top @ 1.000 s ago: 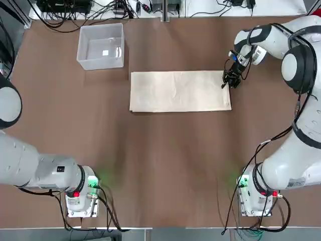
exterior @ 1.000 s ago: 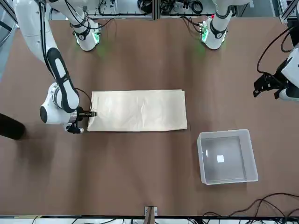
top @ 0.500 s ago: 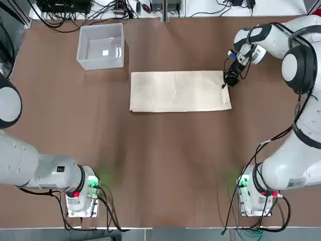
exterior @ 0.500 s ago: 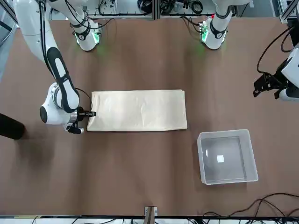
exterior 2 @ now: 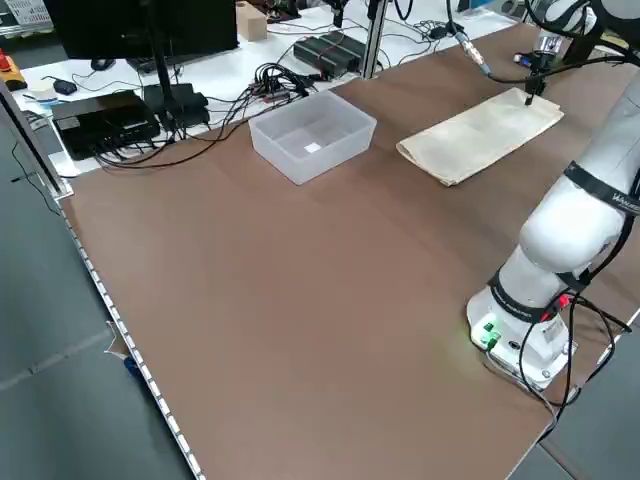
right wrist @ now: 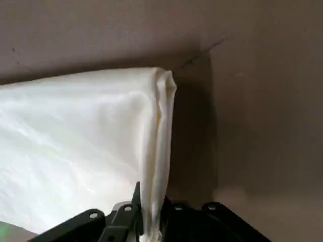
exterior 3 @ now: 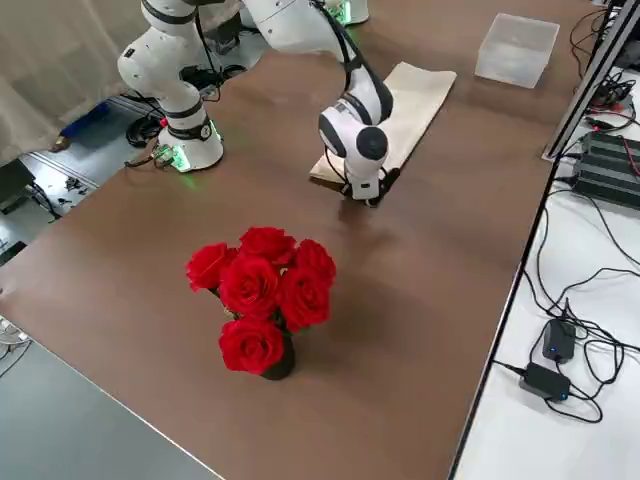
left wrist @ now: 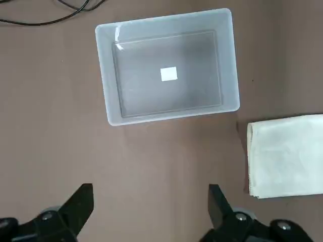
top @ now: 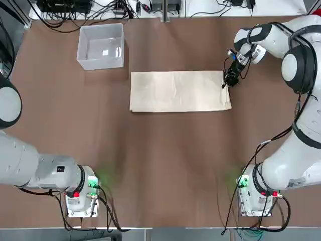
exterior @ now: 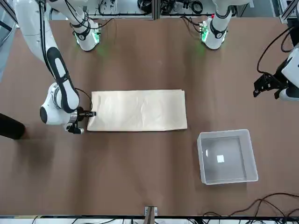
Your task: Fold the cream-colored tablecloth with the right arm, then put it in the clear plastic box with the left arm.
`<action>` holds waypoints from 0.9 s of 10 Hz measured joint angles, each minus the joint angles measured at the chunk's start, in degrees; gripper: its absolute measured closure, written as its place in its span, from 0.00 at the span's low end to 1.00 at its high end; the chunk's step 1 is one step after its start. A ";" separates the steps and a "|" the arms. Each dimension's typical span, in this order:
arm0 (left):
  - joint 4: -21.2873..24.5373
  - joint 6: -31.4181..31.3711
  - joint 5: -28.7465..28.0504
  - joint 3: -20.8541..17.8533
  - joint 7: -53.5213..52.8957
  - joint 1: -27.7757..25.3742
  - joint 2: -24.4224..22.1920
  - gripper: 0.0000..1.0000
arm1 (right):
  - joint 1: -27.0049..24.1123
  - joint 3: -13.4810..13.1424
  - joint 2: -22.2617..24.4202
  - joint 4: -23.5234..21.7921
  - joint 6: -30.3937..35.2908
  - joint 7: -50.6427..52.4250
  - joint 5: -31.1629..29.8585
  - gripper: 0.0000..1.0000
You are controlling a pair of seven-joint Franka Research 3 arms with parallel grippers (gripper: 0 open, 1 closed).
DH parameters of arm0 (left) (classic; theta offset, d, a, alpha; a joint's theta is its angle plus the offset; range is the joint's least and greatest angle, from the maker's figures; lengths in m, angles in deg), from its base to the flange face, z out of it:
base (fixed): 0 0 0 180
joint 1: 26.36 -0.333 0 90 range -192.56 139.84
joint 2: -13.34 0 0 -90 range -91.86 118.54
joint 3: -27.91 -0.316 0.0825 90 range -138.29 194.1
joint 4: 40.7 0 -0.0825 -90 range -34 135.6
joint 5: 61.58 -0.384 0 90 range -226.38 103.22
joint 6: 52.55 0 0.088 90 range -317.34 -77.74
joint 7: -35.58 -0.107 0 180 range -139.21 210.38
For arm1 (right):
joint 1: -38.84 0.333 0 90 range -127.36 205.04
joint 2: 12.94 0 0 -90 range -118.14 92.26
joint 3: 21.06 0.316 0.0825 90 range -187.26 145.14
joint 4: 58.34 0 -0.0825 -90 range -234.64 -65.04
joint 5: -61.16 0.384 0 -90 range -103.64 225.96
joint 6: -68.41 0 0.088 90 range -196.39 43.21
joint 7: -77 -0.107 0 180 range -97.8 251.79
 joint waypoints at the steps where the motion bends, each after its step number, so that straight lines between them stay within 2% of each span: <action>1: 0.00 0.00 0.00 0.00 0.00 0.00 0.00 0.00 | 0.98 -0.02 0.25 0.21 0.13 -2.32 0.00 0.92; 4: 0.00 0.00 0.00 0.00 0.00 0.00 0.00 0.00 | 5.37 -0.02 3.38 0.76 2.80 -9.01 -0.01 0.92; 6: 0.00 0.00 0.00 0.00 0.00 0.00 0.00 0.00 | 5.15 -0.66 5.46 0.77 5.59 -8.97 -0.07 0.92; 9: -0.01 0.00 0.00 -0.01 0.00 -0.01 0.00 0.00 | 1.61 -1.53 7.59 0.83 10.98 -4.82 -0.17 0.92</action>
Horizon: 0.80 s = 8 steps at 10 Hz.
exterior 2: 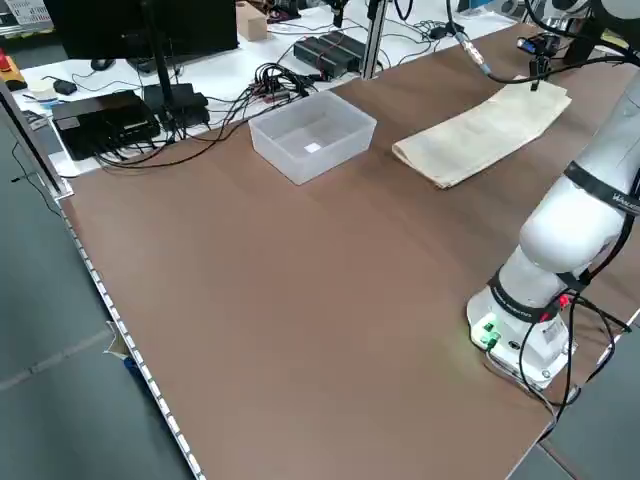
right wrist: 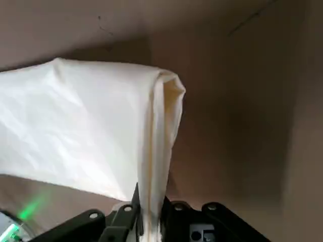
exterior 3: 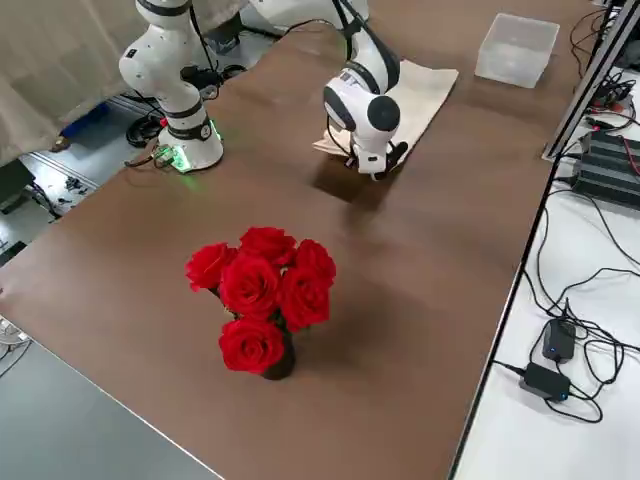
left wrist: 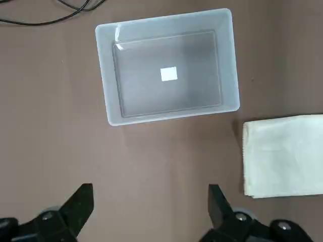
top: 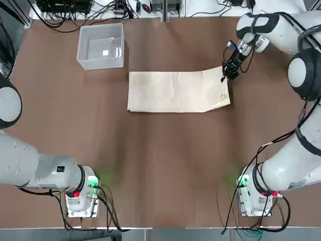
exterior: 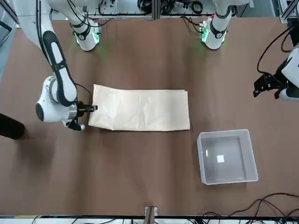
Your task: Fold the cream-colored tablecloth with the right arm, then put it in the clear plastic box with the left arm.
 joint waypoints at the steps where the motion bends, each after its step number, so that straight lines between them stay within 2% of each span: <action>1: 0.00 0.00 0.00 -0.02 0.00 -0.06 0.00 0.00 | -0.60 -0.06 0.43 0.00 0.63 0.69 -0.03 0.92; 3: -0.08 0.00 0.00 -0.08 -0.02 -0.76 -0.01 0.00 | -1.15 -0.06 0.66 0.01 0.81 1.47 -0.03 0.92; 5: -0.16 0.00 0.00 -0.08 -0.05 -1.03 -0.01 0.00 | -1.19 -0.05 2.07 1.07 4.22 1.55 -0.03 0.92; 8: -0.18 0.00 0.00 -0.07 -0.05 -1.03 -0.01 0.00 | -0.93 0.32 7.79 2.79 8.37 -2.34 -0.04 0.92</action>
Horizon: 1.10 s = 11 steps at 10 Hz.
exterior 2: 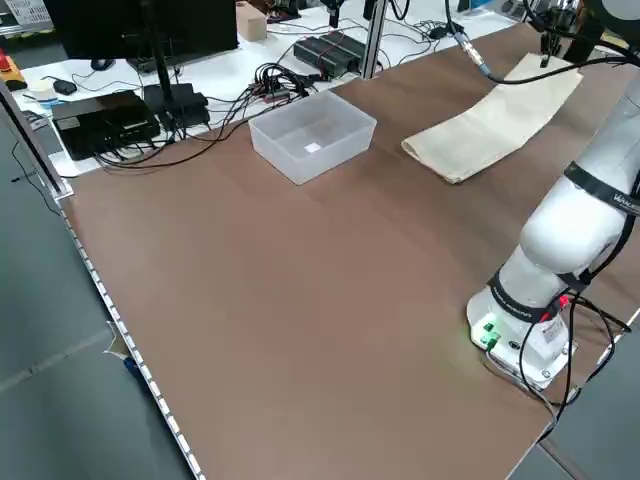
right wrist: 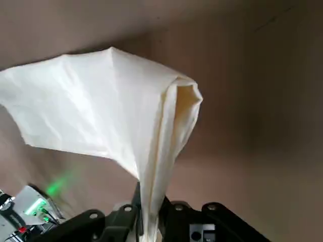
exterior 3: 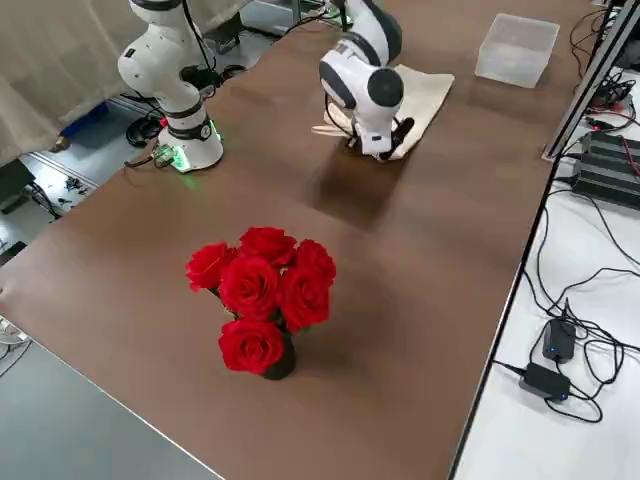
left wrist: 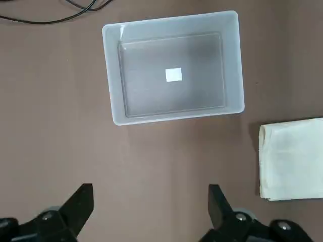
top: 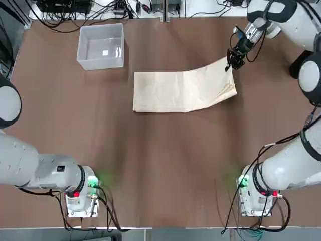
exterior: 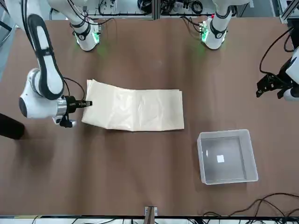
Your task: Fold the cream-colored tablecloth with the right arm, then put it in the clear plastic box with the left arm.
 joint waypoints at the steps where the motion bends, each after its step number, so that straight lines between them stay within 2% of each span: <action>1: 0.00 0.00 0.00 0.01 0.00 0.00 0.00 0.00 | 0.42 0.26 1.58 -0.01 0.60 -1.59 -0.01 0.92; 4: -0.04 0.00 0.00 0.12 0.00 0.09 0.00 0.00 | 4.55 0.65 3.57 0.16 0.87 -10.00 -0.03 0.92; 7: -0.04 0.00 0.00 0.42 0.02 0.42 0.01 0.00 | 10.84 1.02 4.42 3.63 0.85 -22.92 -0.04 0.92; 11: -0.04 0.00 0.00 0.49 -0.03 0.42 0.02 0.00 | 16.37 1.11 4.61 6.77 0.79 -33.77 -0.02 0.92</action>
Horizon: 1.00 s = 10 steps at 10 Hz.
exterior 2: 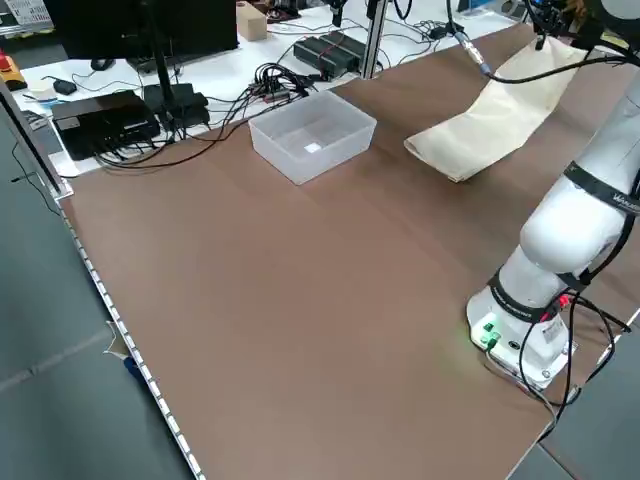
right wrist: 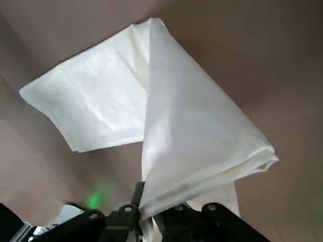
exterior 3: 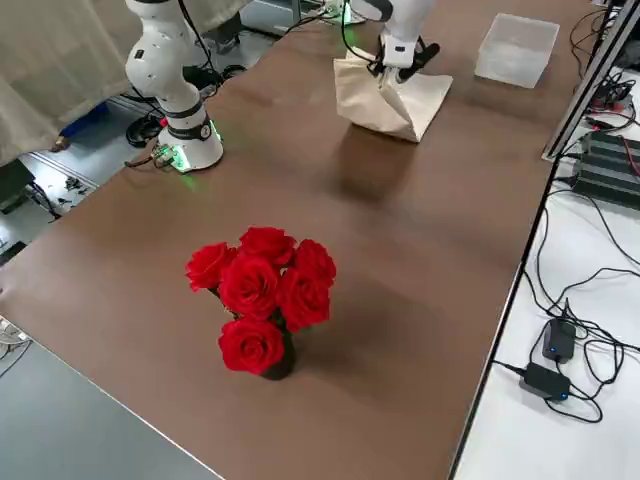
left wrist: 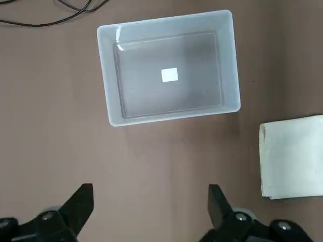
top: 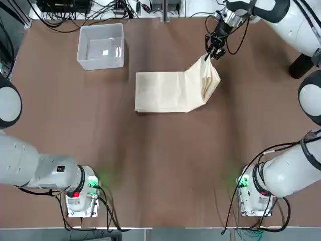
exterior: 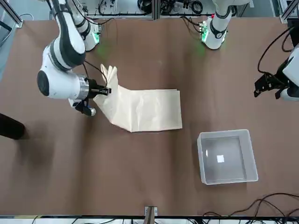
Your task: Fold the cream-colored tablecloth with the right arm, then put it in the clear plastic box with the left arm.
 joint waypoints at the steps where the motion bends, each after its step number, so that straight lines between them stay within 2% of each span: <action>1: 0.00 0.02 0.00 0.04 0.00 0.03 0.01 0.00 | 1.53 0.02 0.00 0.77 -0.31 -2.37 0.01 0.92; 3: 0.00 0.11 0.00 0.06 0.00 0.08 0.16 0.00 | 3.96 0.04 0.00 2.59 -1.26 -6.75 0.04 0.92; 7: 0.00 0.12 0.00 0.19 -0.06 0.12 0.58 0.00 | 8.91 0.06 -0.29 3.12 -9.70 -12.26 0.84 0.92; 10: 0.00 0.12 0.00 0.18 0.04 0.09 0.64 0.00 | 12.35 0.08 -3.77 2.68 -15.73 -13.23 0.96 0.92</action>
